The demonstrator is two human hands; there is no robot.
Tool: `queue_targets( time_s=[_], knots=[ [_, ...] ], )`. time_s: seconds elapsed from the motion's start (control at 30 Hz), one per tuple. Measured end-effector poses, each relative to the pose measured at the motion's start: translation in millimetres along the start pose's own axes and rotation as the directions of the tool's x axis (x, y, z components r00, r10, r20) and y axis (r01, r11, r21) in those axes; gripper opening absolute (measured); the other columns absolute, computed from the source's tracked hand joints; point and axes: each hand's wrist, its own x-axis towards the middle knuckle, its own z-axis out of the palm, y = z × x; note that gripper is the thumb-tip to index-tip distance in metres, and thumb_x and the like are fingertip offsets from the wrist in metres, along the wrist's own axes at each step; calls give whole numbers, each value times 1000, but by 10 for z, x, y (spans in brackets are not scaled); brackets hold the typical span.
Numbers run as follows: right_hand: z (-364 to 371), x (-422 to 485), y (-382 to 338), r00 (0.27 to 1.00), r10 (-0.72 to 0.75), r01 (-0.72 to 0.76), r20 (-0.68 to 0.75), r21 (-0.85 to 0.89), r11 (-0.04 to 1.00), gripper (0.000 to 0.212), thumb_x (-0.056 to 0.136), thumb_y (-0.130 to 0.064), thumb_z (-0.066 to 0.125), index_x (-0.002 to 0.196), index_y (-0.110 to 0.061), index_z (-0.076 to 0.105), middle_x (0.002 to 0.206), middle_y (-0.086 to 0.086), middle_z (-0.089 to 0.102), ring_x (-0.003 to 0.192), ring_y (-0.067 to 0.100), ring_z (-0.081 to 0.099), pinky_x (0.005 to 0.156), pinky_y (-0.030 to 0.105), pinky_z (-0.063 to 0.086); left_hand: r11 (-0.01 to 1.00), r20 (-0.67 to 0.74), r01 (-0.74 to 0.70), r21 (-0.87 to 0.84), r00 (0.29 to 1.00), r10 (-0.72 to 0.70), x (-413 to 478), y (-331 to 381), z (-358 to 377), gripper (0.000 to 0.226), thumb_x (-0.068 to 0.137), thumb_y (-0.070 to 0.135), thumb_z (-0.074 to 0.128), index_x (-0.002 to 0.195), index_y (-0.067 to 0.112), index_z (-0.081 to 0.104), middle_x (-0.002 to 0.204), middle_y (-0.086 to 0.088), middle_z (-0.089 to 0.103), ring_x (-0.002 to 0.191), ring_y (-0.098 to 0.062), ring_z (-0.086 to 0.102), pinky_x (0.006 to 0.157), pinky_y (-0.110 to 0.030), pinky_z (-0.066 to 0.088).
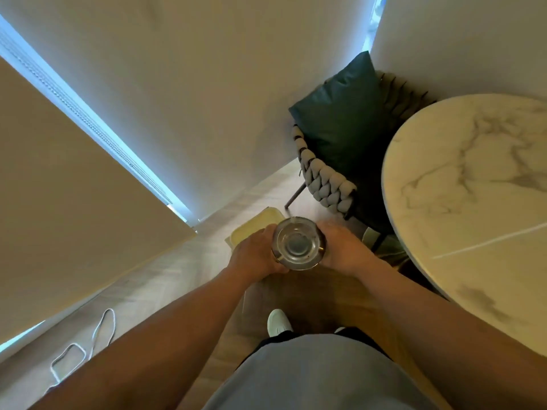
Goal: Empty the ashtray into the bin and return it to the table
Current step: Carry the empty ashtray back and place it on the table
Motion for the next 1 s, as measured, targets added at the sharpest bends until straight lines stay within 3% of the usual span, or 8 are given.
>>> queue_targets(
  time_s=[0.23,0.37,0.43,0.5,0.6,0.7,1.0],
  knots=[
    [-164,-805,474,974,175,-167,-143,67,984,59,73,-24,83,124,-25,51,118,0,62,112,20,58,95,34,50,985,116,-172,11,979,170,109,648,400,91,44,74,68,125,46,38,112,18,61,96,-2,50,82,-27,38],
    [-220,-1401,758,943,275,-258,-190,109,960,58,74,-31,81,123,-23,51,117,2,61,109,22,58,94,36,50,947,192,-321,-33,927,321,12,1096,643,77,53,63,76,116,62,30,95,34,49,92,18,50,77,-11,30],
    [-226,-1739,892,927,308,-283,-212,143,948,51,73,-34,80,115,-23,54,112,2,62,105,22,59,90,38,51,932,239,-359,-38,903,358,-91,1326,801,81,58,51,83,122,56,34,99,31,50,97,9,52,80,-11,34],
    [-210,-2074,1007,909,350,-309,-227,195,931,52,70,-37,82,112,-22,54,111,2,62,105,22,59,90,41,51,918,274,-396,-28,880,388,-205,1536,983,84,60,43,85,130,42,40,112,21,56,106,-4,54,91,-25,46],
    [-155,-2536,1151,876,415,-365,-245,224,904,65,64,-42,84,119,-22,55,116,2,62,106,21,58,93,41,51,882,291,-471,-6,843,452,-410,1824,1211,80,65,37,85,132,32,44,122,7,62,112,-14,58,98,-41,51],
    [-89,-2911,1275,846,476,-429,-241,221,876,75,62,-44,83,126,-21,51,119,4,60,108,24,57,88,32,47,856,322,-517,10,812,487,-620,2064,1391,79,65,41,83,133,34,42,125,6,61,114,-17,58,96,-45,52],
    [78,-3546,1475,791,537,-483,-294,239,843,66,63,-41,84,119,-25,52,95,-7,51,90,17,57,74,26,42,827,378,-562,3,766,520,-990,2468,1699,77,60,40,85,126,31,49,119,5,64,108,-17,60,92,-45,54]
  ],
)
